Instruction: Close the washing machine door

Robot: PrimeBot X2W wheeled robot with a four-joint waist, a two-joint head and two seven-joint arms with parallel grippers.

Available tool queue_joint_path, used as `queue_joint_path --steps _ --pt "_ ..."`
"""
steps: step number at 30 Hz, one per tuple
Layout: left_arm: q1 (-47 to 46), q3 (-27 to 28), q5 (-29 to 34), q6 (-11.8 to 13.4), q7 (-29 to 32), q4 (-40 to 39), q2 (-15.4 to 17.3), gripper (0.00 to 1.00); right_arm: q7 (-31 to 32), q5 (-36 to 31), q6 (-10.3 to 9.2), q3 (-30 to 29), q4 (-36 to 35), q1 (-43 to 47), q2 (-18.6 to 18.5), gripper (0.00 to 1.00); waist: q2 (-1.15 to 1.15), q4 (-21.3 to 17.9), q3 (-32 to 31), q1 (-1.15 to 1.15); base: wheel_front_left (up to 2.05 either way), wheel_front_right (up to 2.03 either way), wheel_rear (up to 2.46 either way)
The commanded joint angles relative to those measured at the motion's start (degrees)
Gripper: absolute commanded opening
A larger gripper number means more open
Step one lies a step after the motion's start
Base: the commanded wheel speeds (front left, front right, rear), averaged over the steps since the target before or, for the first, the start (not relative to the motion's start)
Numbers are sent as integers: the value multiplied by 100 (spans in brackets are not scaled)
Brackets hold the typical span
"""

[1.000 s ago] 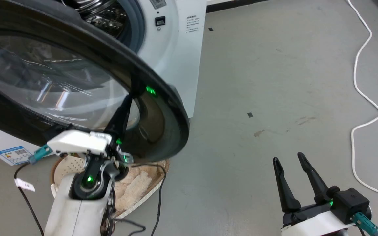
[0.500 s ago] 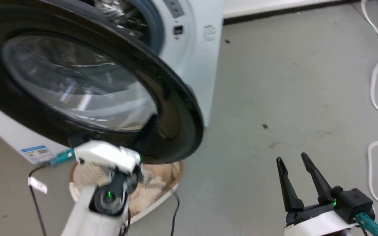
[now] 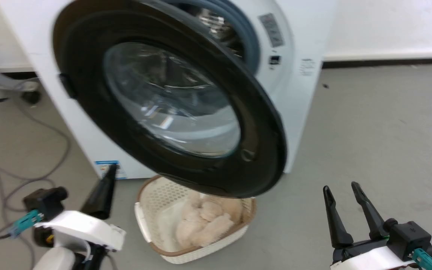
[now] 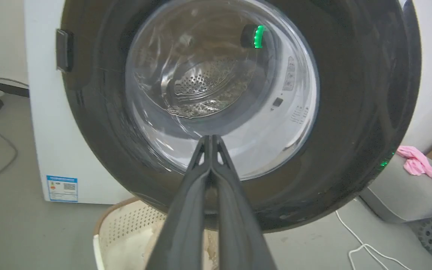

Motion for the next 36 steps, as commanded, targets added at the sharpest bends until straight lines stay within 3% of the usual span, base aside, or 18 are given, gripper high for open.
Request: queue_joint_path --steps 1,4,5,6,7,12,17,25,26,27,28,36 --pt "125 124 269 153 -152 -84 45 0 -24 -8 3 -20 -13 78 11 100 0 273 -147 0 0 0 0" --pt "339 483 780 467 -246 -367 7 0 -24 -4 3 -33 -22 103 11 100 0 417 -172 0 0 0 0" --pt "422 673 965 550 -250 -532 -56 19 -24 -6 3 -31 -27 110 11 100 0 458 -176 0 0 0 0" --pt "528 871 1157 614 -252 -710 -148 90 -24 -9 3 -31 -31 118 11 100 0 496 -180 0 0 0 0" --pt "654 1042 1350 645 -253 -878 -249 100 -24 -12 3 -31 -35 126 11 100 0 529 -184 0 0 0 0" --pt "1335 1445 2316 526 -255 -1406 -709 100 -24 -27 3 -13 -36 175 11 100 0 637 -215 0 0 0 0" --pt "1782 1416 2891 259 -256 -1431 -1082 100 -24 -35 3 41 -8 207 11 100 0 701 -230 0 0 0 0" --pt "1852 1243 3367 -57 -256 -1246 -1279 100 -24 17 3 130 67 231 12 100 0 784 -181 0 0 0 0" --pt "1841 1250 3390 -77 -256 -1236 -1297 100 -24 17 3 173 93 224 12 71 0 792 -172 0 0 0 0" --pt "1831 1259 3411 -94 -256 -1229 -1316 100 -24 15 3 226 106 208 12 10 0 799 -160 0 0 0 0" --pt "1820 1268 3430 -109 -256 -1223 -1332 100 -24 39 3 277 97 183 11 0 0 808 -143 0 0 0 0" --pt "1617 1344 3539 -178 -256 -1253 -1443 100 -24 31 3 1072 196 -422 -509 0 0 926 238 0 0 0 0"
